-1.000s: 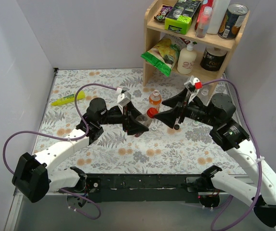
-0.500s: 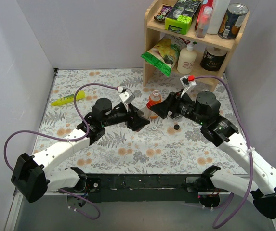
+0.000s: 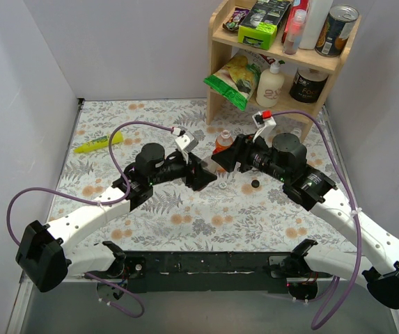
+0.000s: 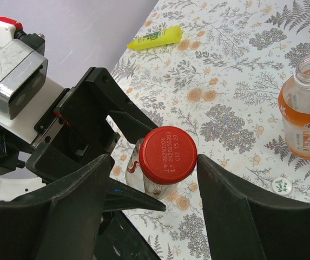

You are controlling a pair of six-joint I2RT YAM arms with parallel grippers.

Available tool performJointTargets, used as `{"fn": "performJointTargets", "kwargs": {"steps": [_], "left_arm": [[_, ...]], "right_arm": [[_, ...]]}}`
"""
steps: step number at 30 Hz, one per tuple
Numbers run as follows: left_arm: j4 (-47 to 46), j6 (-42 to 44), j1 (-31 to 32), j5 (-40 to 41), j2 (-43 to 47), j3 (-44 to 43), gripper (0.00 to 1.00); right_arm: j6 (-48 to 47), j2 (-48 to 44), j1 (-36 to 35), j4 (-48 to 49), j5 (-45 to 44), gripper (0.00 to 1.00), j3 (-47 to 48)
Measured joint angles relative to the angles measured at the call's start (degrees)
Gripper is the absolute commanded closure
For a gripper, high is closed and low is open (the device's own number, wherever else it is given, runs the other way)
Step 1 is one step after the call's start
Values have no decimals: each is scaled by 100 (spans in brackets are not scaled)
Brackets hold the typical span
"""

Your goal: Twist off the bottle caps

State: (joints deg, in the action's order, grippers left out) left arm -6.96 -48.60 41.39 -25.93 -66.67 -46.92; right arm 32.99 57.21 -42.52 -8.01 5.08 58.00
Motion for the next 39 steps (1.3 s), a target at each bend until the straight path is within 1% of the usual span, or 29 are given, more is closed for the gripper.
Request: {"fn": "performJointTargets", "kwargs": {"steps": [10, 13, 14, 16, 17, 19, 20, 24, 26, 29, 34, 39], "left_arm": [[107, 131, 173, 247, -7, -83, 66], [146, 140, 181, 295, -9, -83, 66], [157, 146, 186, 304, -9, -83, 66], [170, 151, 192, 302, -9, -83, 66], [175, 149, 199, 302, -9, -83, 66], [179, 149, 197, 286, -9, -83, 66], [179, 149, 197, 278, -9, -83, 66], [144, 142, 168, 28, -13, -85, 66], [79, 120, 111, -284, -37, -96, 66], [-74, 39, -35, -997, -101, -127, 66], [-219, -181, -160, -2382, -170, -177, 66], [-251, -345, -142, -3637, -354, -407, 67]], "right_arm": [[-7, 96, 9, 109, -2, 38, 0], [-13, 144, 13, 125, -11, 45, 0], [-13, 151, 15, 127, -22, 50, 0], [-22, 151, 15, 136, -26, 55, 2], [-26, 151, 13, 138, -20, 61, 0], [-44, 151, 13, 136, -17, 68, 0], [-76, 146, 13, 136, -13, 73, 0], [-330, 81, 37, 129, 166, 78, 0], [-538, 13, 151, 129, 468, 78, 0], [-960, -74, 323, 181, 1196, 78, 0], [-1744, -164, 581, 415, 2933, 79, 0], [-2039, -155, 876, 831, 4538, 79, 0]]}}
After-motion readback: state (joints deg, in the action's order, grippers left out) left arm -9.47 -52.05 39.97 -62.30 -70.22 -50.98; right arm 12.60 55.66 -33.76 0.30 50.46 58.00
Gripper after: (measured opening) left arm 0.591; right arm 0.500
